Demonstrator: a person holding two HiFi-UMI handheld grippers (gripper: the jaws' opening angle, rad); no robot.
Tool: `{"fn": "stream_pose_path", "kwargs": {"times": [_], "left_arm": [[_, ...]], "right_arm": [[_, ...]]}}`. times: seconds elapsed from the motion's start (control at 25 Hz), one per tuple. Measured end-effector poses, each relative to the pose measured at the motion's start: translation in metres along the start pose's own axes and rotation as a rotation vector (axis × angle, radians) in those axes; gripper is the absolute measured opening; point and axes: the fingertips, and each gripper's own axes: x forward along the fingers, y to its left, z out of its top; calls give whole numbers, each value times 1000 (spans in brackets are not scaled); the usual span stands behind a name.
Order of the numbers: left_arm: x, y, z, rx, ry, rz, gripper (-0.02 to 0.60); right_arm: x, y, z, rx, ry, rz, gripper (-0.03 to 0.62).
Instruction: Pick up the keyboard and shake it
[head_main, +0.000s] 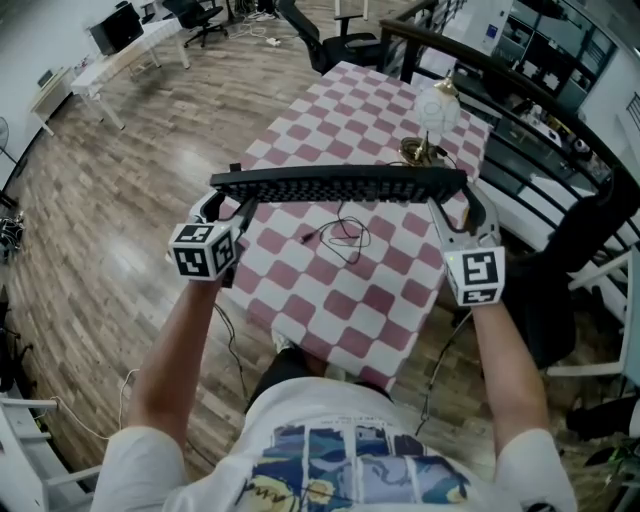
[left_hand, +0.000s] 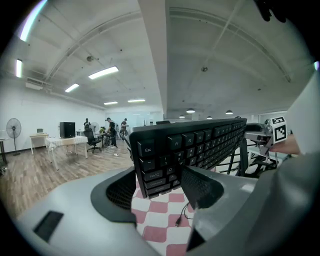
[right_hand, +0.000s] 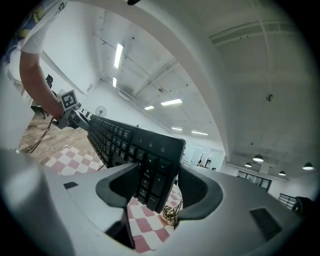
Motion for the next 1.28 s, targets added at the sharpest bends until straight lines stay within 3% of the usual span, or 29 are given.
{"fn": "stream_pose_path", "kwargs": {"times": [0.56, 1.28], "left_arm": [[-41, 4, 73, 81, -177, 38, 276], [-77, -3, 149, 180, -368, 77, 276]], "right_arm": [[-27, -15, 71, -113, -126, -105, 234], [-52, -37, 128, -188, -221, -195, 222]]}}
